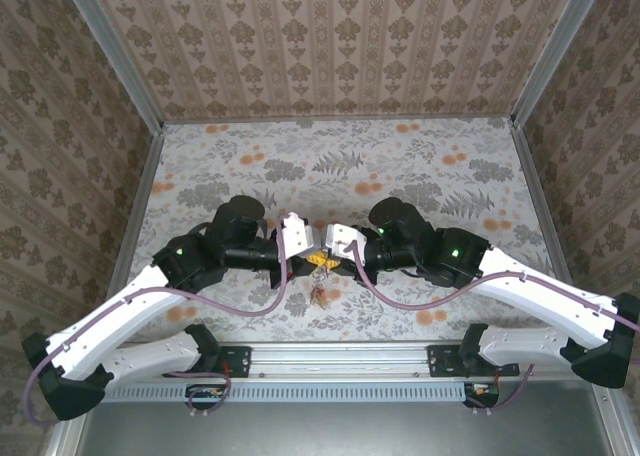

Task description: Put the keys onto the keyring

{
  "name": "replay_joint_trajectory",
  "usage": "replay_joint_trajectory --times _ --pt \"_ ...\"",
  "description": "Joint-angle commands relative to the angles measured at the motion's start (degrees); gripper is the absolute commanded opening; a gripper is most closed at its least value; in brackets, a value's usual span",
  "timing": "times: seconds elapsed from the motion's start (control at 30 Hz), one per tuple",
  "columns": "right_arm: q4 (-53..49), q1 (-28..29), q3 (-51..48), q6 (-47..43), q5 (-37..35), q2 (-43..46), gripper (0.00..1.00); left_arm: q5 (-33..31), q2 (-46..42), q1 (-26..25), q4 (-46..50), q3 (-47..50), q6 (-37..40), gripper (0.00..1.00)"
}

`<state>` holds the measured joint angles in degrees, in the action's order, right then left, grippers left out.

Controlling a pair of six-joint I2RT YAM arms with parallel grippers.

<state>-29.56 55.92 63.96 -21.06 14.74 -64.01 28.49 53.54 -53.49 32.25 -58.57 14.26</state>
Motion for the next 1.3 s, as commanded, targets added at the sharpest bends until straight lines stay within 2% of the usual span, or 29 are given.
replay_joint_trajectory --times 0.0,0.13,0.2,0.47,0.63,1.17,1.27 --pt "3.9 0.5 0.9 -0.6 3.1 2.5 0.0 3.8 -3.1 -0.2 -3.9 0.4 0.3 0.0" --pt "7.1 0.6 -2.1 -0.2 8.0 5.2 0.15 8.7 -7.2 0.5 -11.6 3.6 -2.2 0.0" --pt "7.7 0.6 -2.9 0.1 9.3 6.1 0.18 11.1 -8.4 1.3 -14.4 4.7 -3.6 0.0" --pt "7.9 0.4 -3.2 0.7 9.2 7.0 0.1 14.4 -10.5 2.8 -19.9 6.9 -6.8 0.0" --pt "8.7 0.4 -3.5 1.1 9.3 7.3 0.0 14.7 -10.6 2.9 -20.9 7.4 -7.3 0.0" --pt "8.8 0.1 -1.1 2.2 9.0 3.1 0.0 17.5 -11.7 4.1 -26.0 9.4 -10.0 0.0" --pt "9.0 0.0 -1.2 2.4 8.3 3.3 0.04 17.4 -12.1 4.4 -26.3 9.6 -10.1 0.0"
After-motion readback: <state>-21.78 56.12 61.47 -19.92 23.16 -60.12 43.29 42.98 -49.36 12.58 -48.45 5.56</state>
